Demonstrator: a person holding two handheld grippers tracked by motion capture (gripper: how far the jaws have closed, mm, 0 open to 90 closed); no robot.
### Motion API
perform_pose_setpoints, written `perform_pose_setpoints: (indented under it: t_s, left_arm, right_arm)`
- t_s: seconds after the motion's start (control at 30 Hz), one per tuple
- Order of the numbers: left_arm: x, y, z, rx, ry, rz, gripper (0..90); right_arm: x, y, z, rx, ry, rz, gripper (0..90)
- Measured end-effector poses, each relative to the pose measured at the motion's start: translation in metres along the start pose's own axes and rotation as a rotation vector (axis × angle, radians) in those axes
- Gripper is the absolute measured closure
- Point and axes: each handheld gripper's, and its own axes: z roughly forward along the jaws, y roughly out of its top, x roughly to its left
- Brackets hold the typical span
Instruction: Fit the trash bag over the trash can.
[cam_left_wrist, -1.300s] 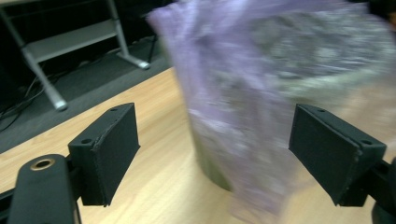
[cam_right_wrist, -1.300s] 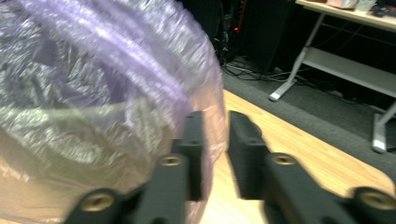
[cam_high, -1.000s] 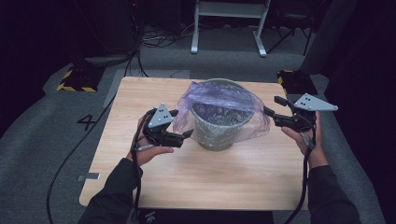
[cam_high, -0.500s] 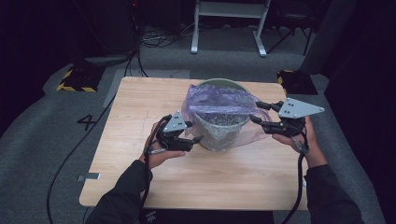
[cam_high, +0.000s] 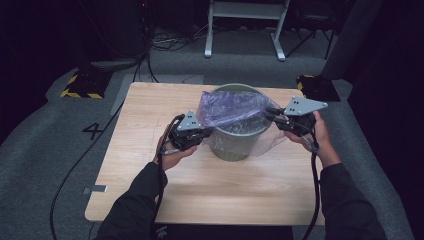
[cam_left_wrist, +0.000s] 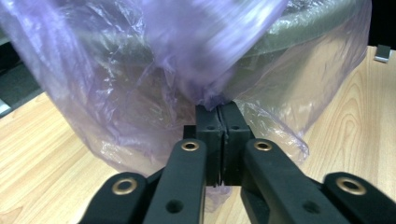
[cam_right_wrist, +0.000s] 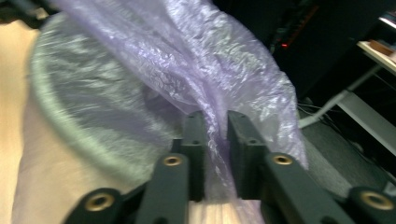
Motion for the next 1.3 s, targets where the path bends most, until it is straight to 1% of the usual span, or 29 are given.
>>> perform_pose_setpoints:
  t_s: [0.03,0.1,0.17,0.2,0.27,0.3,0.33,0.4,0.5,0.53,0.57,0.63,0.73,0.77,0.8,0.83,0.87,0.93,0.97,1.0,1.03,1.07,1.13,1.17,1.2,1.23,1.27,1.3]
  left_arm:
    - [0.0,0.0,0.0,0.002,-0.003,0.002,89.6]
    - [0.001,0.0,-0.002,0.007,0.006,0.009,89.8]
    - [0.004,0.0,-0.005,0.005,0.004,0.007,89.8]
    - [0.005,-0.001,-0.007,0.002,0.005,0.003,89.8]
    - [0.009,-0.002,-0.009,0.0,0.007,-0.003,89.9]
    - [0.011,-0.002,-0.01,-0.002,0.001,-0.011,89.8]
    - [0.012,-0.003,-0.011,0.001,0.004,-0.013,89.8]
    - [0.013,-0.005,-0.011,0.009,-0.011,-0.008,89.9]
    - [0.011,-0.007,-0.01,0.026,-0.028,0.004,89.9]
    - [0.01,-0.007,-0.01,0.025,-0.041,0.005,89.9]
    - [0.009,-0.007,-0.01,0.024,-0.044,0.009,89.9]
    - [0.007,-0.007,-0.011,0.033,-0.055,0.023,89.9]
    - [0.003,-0.005,-0.015,0.035,-0.04,0.047,89.9]
    - [0.003,-0.005,-0.017,0.013,-0.039,0.049,89.6]
    - [0.004,-0.004,-0.02,-0.013,-0.04,0.038,82.0]
    - [0.005,-0.003,-0.024,-0.033,-0.03,0.024,70.8]
    - [0.006,-0.001,-0.028,-0.05,-0.02,0.01,61.7]
    - [0.008,0.0,-0.037,-0.113,-0.016,0.008,56.9]
    - [0.01,0.001,-0.04,-0.135,-0.013,-0.004,49.9]
    - [0.012,0.004,-0.044,-0.146,-0.01,-0.024,42.2]
    - [0.013,0.005,-0.046,-0.156,-0.001,-0.034,33.5]
    - [0.014,0.007,-0.05,-0.185,0.004,-0.049,29.4]
    - [0.017,0.011,-0.052,-0.207,0.008,-0.063,25.7]
    - [0.018,0.014,-0.052,-0.197,0.003,-0.066,22.8]
    - [0.018,0.017,-0.05,-0.189,0.015,-0.061,20.6]
    - [0.017,0.02,-0.049,-0.182,0.021,-0.054,20.5]
    - [0.017,0.023,-0.046,-0.179,0.01,-0.049,20.3]
    - [0.016,0.027,-0.043,-0.156,0.008,-0.033,19.9]
  right_arm:
    - [-0.002,0.0,0.001,-0.008,-0.014,0.015,86.5]
    - [-0.007,0.001,0.002,-0.023,-0.032,0.045,88.7]
    - [-0.014,0.002,0.003,-0.042,-0.064,0.079,89.9]
    - [-0.016,0.002,0.004,-0.046,-0.077,0.087,90.0]
    - [-0.022,0.002,0.007,-0.048,-0.115,0.103,90.0]
    - [-0.025,0.002,0.008,-0.048,-0.124,0.111,90.0]
    - [-0.028,0.002,0.011,-0.048,-0.137,0.125,90.0]
    - [-0.035,0.001,0.016,-0.04,-0.171,0.144,90.0]
    - [-0.044,-0.004,0.024,-0.013,-0.194,0.179,90.0]
    - [-0.046,-0.005,0.027,-0.004,-0.194,0.187,90.0]
    - [-0.047,-0.007,0.029,0.003,-0.187,0.195,90.0]
    - [-0.048,-0.008,0.035,0.022,-0.198,0.194,90.0]
    - [-0.048,-0.007,0.039,0.023,-0.21,0.212,90.0]
    - [-0.048,-0.007,0.04,0.025,-0.216,0.216,90.0]
    - [-0.049,-0.007,0.041,0.025,-0.219,0.218,90.0]
    - [-0.049,-0.007,0.041,0.021,-0.212,0.226,90.0]
    - [-0.05,-0.008,0.04,0.016,-0.209,0.235,90.0]
    - [-0.051,-0.008,0.037,0.0,-0.199,0.249,90.0]
    - [-0.052,-0.009,0.037,-0.004,-0.192,0.252,90.0]
    - [-0.052,-0.009,0.036,-0.004,-0.187,0.254,90.0]
    - [-0.052,-0.008,0.036,-0.002,-0.184,0.251,89.9]
    - [-0.052,-0.008,0.036,-0.002,-0.183,0.249,89.9]
    - [-0.051,-0.007,0.036,0.0,-0.182,0.247,90.0]
    - [-0.051,-0.006,0.036,-0.001,-0.18,0.242,90.0]
    - [-0.051,-0.006,0.036,-0.003,-0.175,0.244,89.9]
    - [-0.05,-0.005,0.037,-0.002,-0.174,0.24,89.8]
    - [-0.05,-0.005,0.037,0.0,-0.176,0.238,89.8]
    - [-0.049,-0.005,0.037,0.001,-0.174,0.238,89.6]
